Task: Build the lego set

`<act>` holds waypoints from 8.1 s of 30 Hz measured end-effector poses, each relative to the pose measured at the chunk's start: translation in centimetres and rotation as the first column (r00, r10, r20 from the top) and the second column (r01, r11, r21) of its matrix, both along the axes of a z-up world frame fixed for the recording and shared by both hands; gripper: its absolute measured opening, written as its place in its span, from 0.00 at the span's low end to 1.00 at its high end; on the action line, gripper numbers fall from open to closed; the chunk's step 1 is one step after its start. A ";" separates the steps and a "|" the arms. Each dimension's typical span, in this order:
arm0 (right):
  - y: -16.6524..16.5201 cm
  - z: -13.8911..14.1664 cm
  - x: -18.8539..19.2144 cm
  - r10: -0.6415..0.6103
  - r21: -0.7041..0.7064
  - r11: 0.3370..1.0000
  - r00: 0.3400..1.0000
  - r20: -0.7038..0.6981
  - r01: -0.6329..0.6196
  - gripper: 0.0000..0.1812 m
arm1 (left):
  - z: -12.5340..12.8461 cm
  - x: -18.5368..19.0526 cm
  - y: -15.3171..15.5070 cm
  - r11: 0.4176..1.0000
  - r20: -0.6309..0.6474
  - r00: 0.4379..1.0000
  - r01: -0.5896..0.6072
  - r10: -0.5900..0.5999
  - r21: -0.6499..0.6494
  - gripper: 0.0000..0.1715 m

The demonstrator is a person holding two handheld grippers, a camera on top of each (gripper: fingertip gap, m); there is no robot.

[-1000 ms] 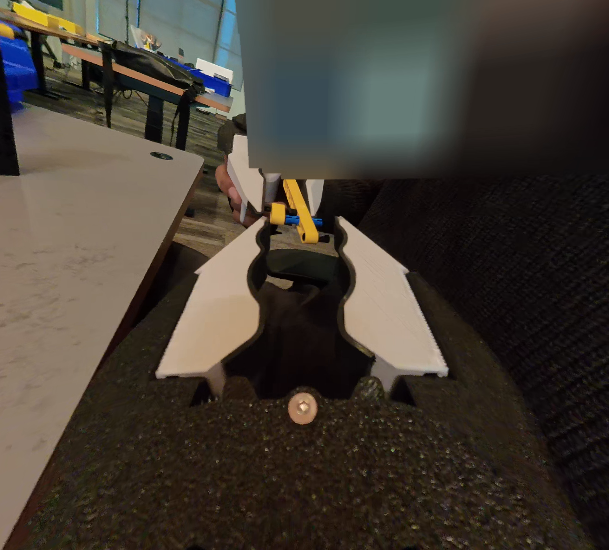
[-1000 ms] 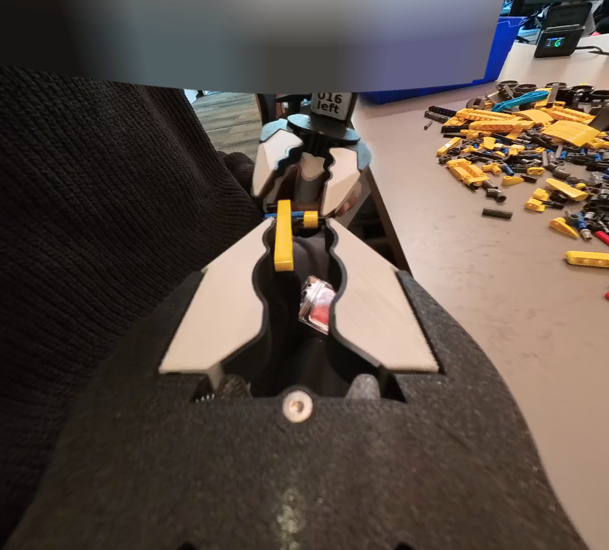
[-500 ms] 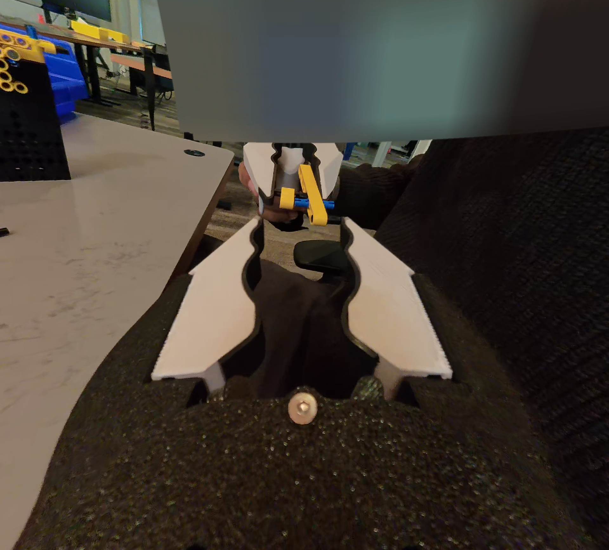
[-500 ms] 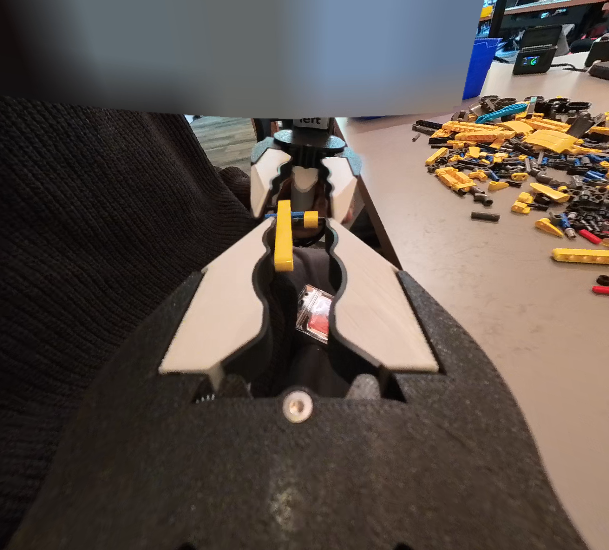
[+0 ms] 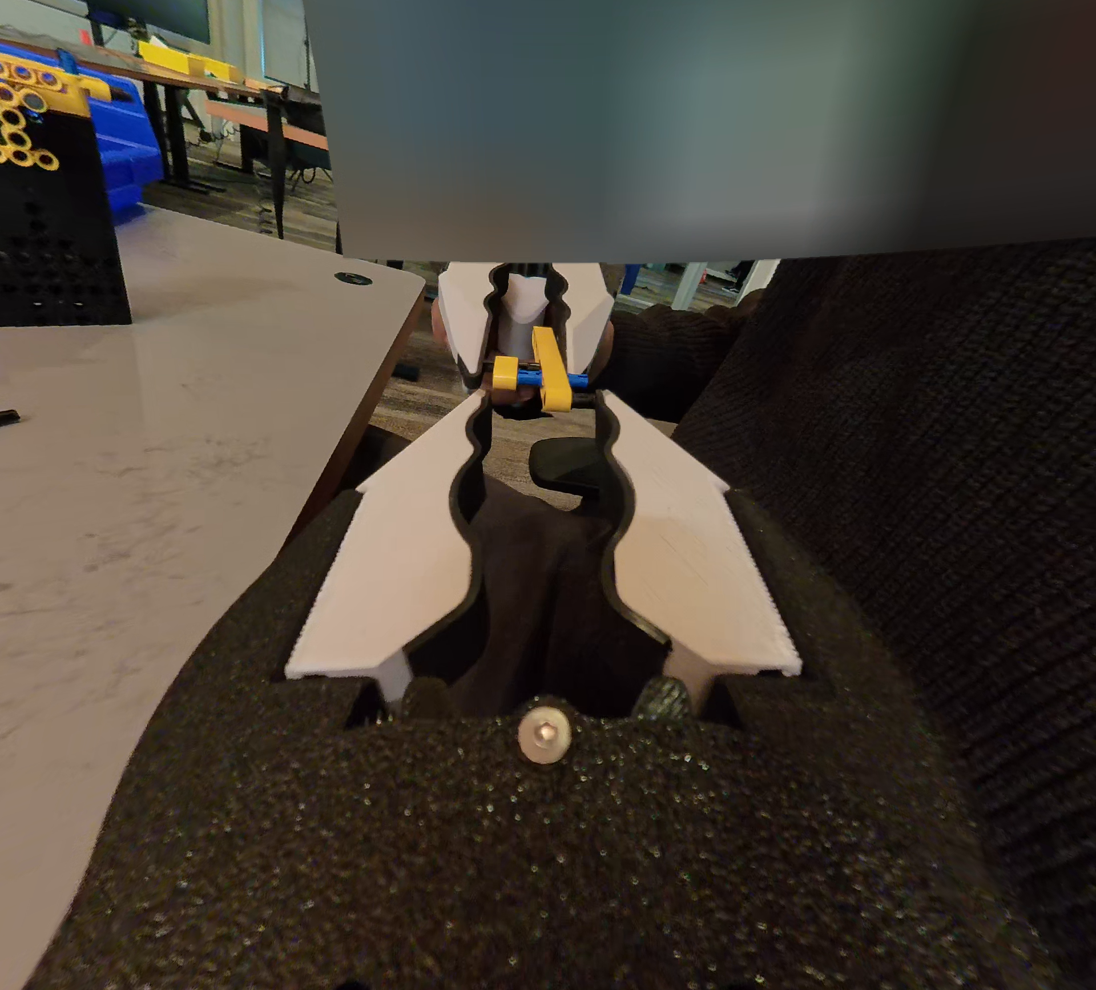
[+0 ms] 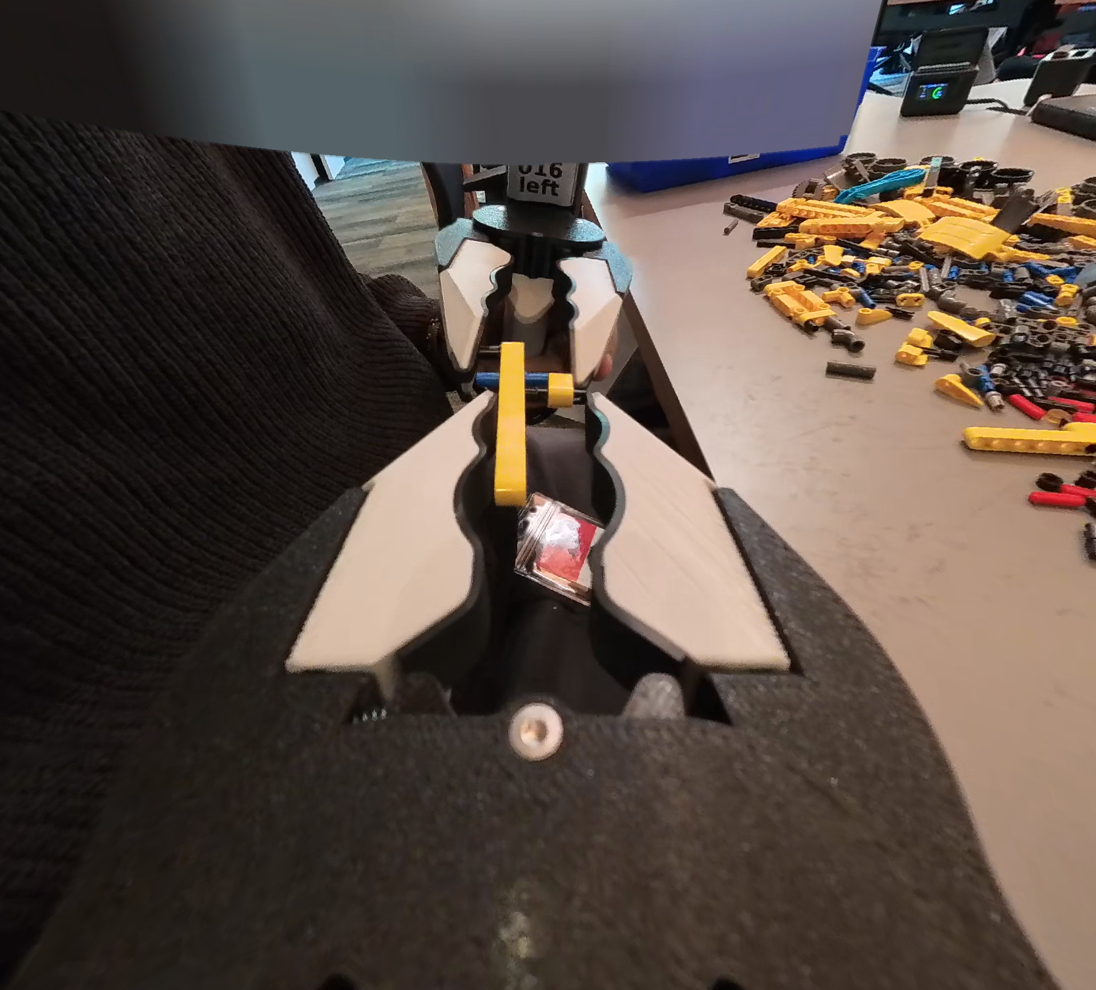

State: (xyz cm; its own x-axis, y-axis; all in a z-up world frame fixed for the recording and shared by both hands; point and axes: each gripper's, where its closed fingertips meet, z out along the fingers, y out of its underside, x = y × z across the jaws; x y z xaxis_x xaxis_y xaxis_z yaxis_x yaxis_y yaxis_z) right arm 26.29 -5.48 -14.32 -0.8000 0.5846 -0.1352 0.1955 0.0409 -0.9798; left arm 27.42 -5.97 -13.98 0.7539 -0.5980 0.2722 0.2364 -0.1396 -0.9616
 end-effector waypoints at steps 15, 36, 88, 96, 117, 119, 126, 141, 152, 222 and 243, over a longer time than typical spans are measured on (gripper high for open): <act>-0.4 -0.3 0.4 0.022 0.018 1.000 1.000 -0.008 -0.021 0.15 | 0.1 0.7 -0.1 0.998 0.056 0.997 0.061 -0.059 -0.024 0.21; -0.5 -0.6 0.7 0.060 0.001 0.998 0.996 0.060 -0.060 0.15 | -0.1 0.9 -0.1 0.998 0.057 0.997 0.061 -0.060 -0.006 0.20; 0.0 -1.8 -0.4 -0.020 -0.071 0.997 0.970 0.244 0.038 0.17 | -0.7 -1.0 0.1 1.000 0.164 0.986 0.020 -0.016 -0.020 0.17; -0.4 -0.8 -0.9 -0.050 -0.123 0.990 0.986 0.158 0.070 0.19 | -0.6 -0.9 0.2 1.000 0.187 0.982 0.023 -0.021 -0.008 0.17; -0.6 -0.6 -0.3 -0.011 -0.169 0.985 0.990 0.142 0.035 0.16 | -0.2 -0.3 0.0 0.998 0.228 0.972 0.056 -0.061 0.025 0.18; -0.5 -0.7 -0.4 -0.029 -0.143 0.988 0.989 0.147 0.050 0.15 | -0.3 -0.3 0.0 0.998 0.234 0.970 0.060 -0.064 0.023 0.19; -0.6 -0.7 -0.1 -0.025 -0.134 0.990 0.987 0.158 0.046 0.14 | -0.3 0.0 -0.1 0.998 0.204 0.977 0.064 -0.067 0.019 0.18; -0.6 -0.7 0.1 -0.022 -0.128 0.991 0.992 0.127 0.038 0.14 | -0.3 0.1 0.0 0.998 0.203 0.978 0.054 -0.055 0.011 0.17; -0.4 -1.1 0.3 -0.006 -0.199 0.979 0.982 0.189 0.044 0.14 | -0.7 0.3 0.3 0.998 0.225 0.973 0.050 -0.044 -0.024 0.18; -1.1 -3.5 2.9 0.071 -0.134 0.991 0.927 0.367 -0.023 0.13 | -2.7 2.7 -0.1 0.987 0.184 0.978 0.119 -0.099 -0.105 0.15; -0.9 -3.4 1.7 -0.096 0.223 0.974 0.974 0.206 0.049 0.13 | -2.3 1.8 -0.1 0.999 0.025 1.000 0.015 -0.014 -0.033 0.16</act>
State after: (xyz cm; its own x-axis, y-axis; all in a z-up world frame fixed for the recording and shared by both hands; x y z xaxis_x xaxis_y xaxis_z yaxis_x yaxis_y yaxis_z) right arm 28.01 -6.39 -17.68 -0.7205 0.6739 -0.1635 0.4101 0.2240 -0.8841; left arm 29.26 -6.02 -16.24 0.7380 -0.5991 0.3106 0.2578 -0.1751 -0.9502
